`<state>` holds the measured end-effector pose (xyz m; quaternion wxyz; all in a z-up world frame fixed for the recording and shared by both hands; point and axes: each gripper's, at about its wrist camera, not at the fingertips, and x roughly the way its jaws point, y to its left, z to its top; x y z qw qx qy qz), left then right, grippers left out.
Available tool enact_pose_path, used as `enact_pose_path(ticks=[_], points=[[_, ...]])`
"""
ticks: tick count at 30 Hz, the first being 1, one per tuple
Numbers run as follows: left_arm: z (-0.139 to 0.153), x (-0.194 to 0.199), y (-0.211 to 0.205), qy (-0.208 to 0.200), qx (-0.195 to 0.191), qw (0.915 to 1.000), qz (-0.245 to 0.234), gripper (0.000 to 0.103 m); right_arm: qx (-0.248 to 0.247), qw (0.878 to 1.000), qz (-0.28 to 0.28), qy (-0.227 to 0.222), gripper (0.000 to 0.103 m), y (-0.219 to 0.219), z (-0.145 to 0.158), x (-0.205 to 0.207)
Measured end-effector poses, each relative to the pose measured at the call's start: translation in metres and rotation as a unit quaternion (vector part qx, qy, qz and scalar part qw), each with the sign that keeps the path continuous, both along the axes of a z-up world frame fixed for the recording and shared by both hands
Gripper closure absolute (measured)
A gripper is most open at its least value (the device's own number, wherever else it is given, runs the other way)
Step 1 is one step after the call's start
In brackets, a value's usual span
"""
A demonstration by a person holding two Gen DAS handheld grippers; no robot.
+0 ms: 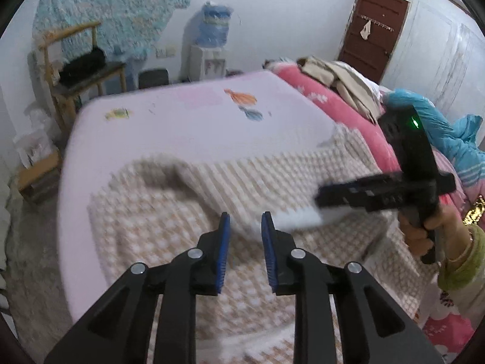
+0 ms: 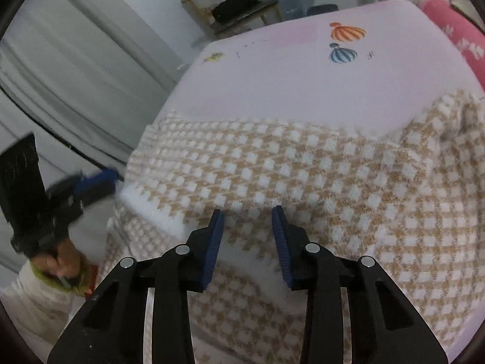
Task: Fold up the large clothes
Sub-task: 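Lift the collar with both grippers and fold it over toward the hem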
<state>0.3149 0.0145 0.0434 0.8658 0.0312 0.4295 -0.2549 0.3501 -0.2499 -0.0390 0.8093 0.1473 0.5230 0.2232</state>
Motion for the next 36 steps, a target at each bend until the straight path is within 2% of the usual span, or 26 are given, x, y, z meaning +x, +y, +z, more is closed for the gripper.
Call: enact_pose_path(ticks=[3, 5, 7, 10, 12, 13, 16, 18, 20, 22, 24, 26, 27, 29, 30, 33, 36], points=[[0.013, 0.018, -0.001, -0.011, -0.023, 0.9996, 0.01, 0.082, 0.016, 1.0, -0.002, -0.014, 0.069, -0.011, 0.014, -0.012], [0.015, 0.033, -0.006, -0.008, -0.035, 0.9993, 0.008, 0.082, 0.008, 0.999, -0.021, -0.04, 0.069, -0.022, 0.031, -0.017], [0.008, 0.057, -0.016, 0.009, -0.037, 0.9992, 0.009, 0.082, -0.007, 0.997, -0.056, -0.047, 0.069, -0.039, 0.039, -0.006], [-0.015, 0.088, -0.022, 0.043, -0.027, 0.9983, 0.029, 0.082, -0.031, 0.995, -0.09, -0.041, 0.069, -0.05, 0.029, 0.012], [-0.039, 0.105, -0.022, 0.072, 0.009, 0.9957, 0.058, 0.082, -0.049, 0.993, -0.101, -0.025, 0.073, -0.053, 0.013, 0.02], [-0.057, 0.113, -0.017, 0.099, 0.017, 0.9925, 0.069, 0.081, -0.055, 0.993, -0.101, -0.014, 0.077, -0.053, 0.002, 0.024], [-0.067, 0.117, -0.001, 0.121, -0.029, 0.9887, 0.083, 0.079, -0.077, 0.993, -0.094, -0.013, 0.078, -0.05, -0.004, 0.026], [-0.062, 0.115, 0.001, 0.116, -0.029, 0.989, 0.088, 0.08, -0.09, 0.991, -0.097, -0.008, 0.078, -0.046, 0.002, 0.03], [-0.046, 0.105, -0.001, 0.076, -0.012, 0.9935, 0.084, 0.081, -0.103, 0.99, -0.091, -0.021, 0.076, -0.034, 0.016, 0.029], [-0.03, 0.095, -0.007, 0.039, -0.027, 0.9979, 0.044, 0.082, -0.087, 0.993, -0.064, -0.043, 0.076, -0.014, 0.031, 0.029], [-0.02, 0.083, -0.022, 0.016, -0.024, 0.9996, 0.0, 0.082, -0.09, 0.994, -0.031, -0.056, 0.076, 0.009, 0.037, 0.026], [-0.023, 0.076, -0.041, 0.019, -0.006, 0.999, -0.039, 0.082, -0.107, 0.993, -0.007, -0.054, 0.076, 0.027, 0.031, 0.029], [-0.032, 0.075, -0.052, 0.03, 0.019, 0.9982, -0.049, 0.082, -0.123, 0.991, 0.0, -0.047, 0.076, 0.037, 0.022, 0.033], [-0.056, 0.076, -0.064, 0.055, 0.081, 0.9942, -0.044, 0.082, -0.139, 0.99, 0.006, -0.034, 0.076, 0.041, 0.007, 0.037], [-0.065, 0.075, -0.064, 0.058, 0.087, 0.9937, -0.041, 0.082, -0.133, 0.99, 0.006, -0.037, 0.076, 0.039, 0.003, 0.037], [-0.06, 0.069, -0.061, 0.036, 0.081, 0.9953, -0.038, 0.082, -0.118, 0.993, -0.01, -0.019, 0.077, 0.031, 0.01, 0.035], [-0.045, 0.049, -0.056, 0.025, 0.052, 0.9962, -0.065, 0.082, -0.116, 0.992, 0.018, -0.048, 0.074, 0.035, 0.029, 0.005]])
